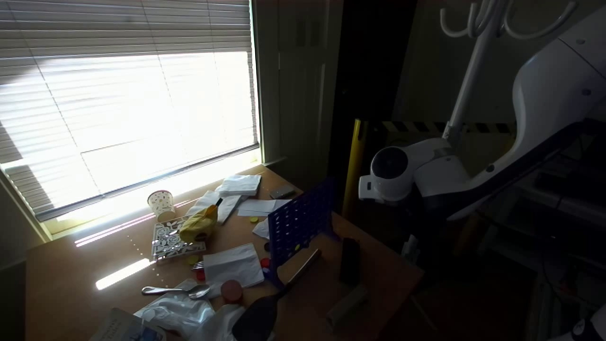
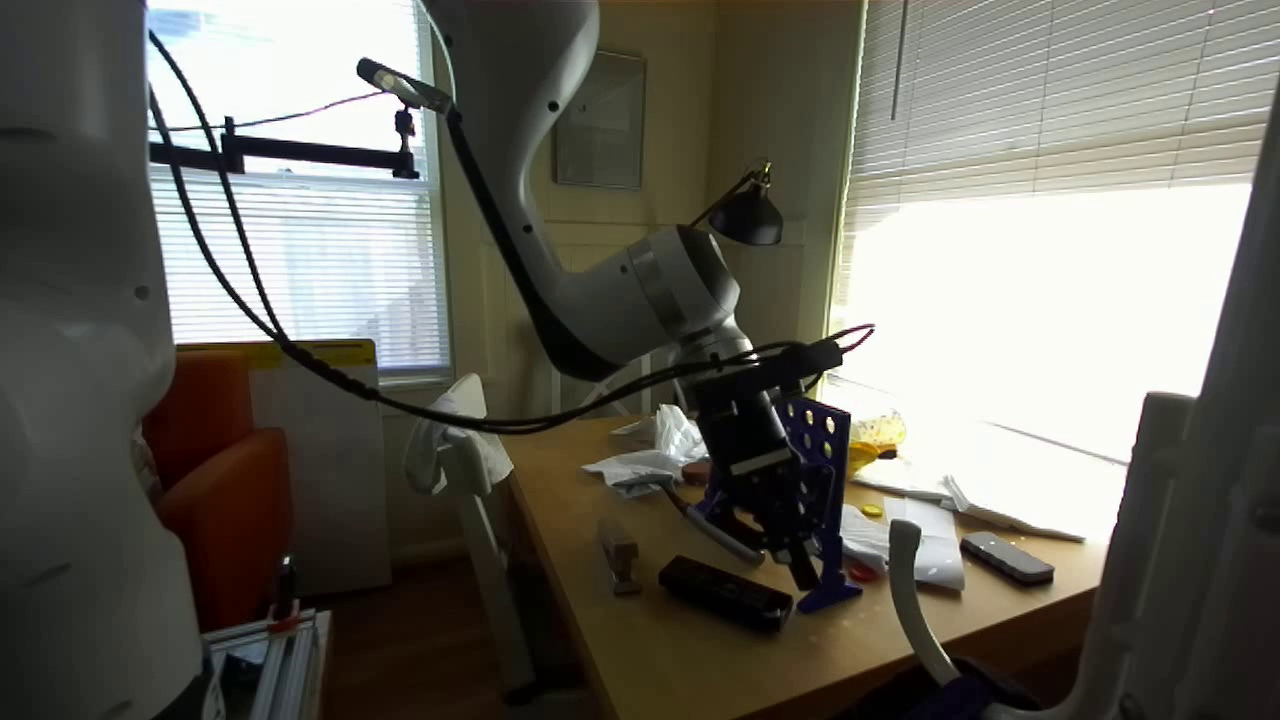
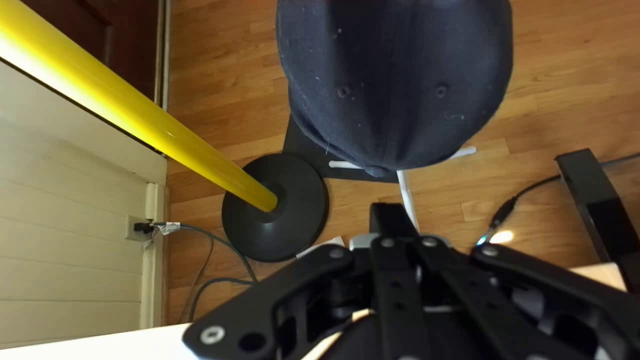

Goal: Put the hat on the coat hanger

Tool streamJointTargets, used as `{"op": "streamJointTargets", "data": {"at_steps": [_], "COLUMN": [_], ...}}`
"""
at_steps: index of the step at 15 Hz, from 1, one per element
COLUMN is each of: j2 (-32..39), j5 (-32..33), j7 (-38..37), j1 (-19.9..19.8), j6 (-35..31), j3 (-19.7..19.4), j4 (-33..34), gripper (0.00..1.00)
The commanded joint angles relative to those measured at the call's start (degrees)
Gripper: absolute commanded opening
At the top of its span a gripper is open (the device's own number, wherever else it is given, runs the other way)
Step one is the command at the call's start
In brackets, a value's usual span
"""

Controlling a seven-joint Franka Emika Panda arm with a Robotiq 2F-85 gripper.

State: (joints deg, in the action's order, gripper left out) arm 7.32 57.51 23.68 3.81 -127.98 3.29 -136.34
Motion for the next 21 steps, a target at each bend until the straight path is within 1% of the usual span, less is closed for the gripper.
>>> {"op": "streamJointTargets", "data": {"at_steps": [1,2,4,5,8,10,12,13,17,18,19,21], "j2": [-5.0,-6.4,-10.1,-11.9,-15.8,-17.3,-18.2,-18.4,-18.6,-19.7,-18.9,-19.0], "j5": [-15.7,-20.0,-28.7,-30.7,-36.3,-38.7,-41.1,-42.4,-47.1,-49.2,-45.5,-47.2], "j7": [7.9,8.7,10.9,8.3,3.8,-0.3,-4.8,-7.0,-16.7,-17.8,-14.5,-16.4], "j1": [-0.5,-0.5,0.2,0.8,1.5,1.8,2.0,2.0,1.7,1.7,1.9,1.8], "j6": [6.2,7.7,13.8,18.1,27.6,33.3,37.2,38.5,40.0,37.5,38.2,38.2], "j3": [1.5,1.4,1.5,1.6,1.8,2.0,2.1,2.1,2.0,1.6,1.9,1.9], "j4": [3.3,4.4,6.8,8.2,12.5,15.5,17.8,18.8,21.0,20.1,19.8,20.1], "gripper": [0.29,0.29,0.39,0.47,0.67,0.81,0.95,0.99,1.0,1.0,1.0,1.0]}}
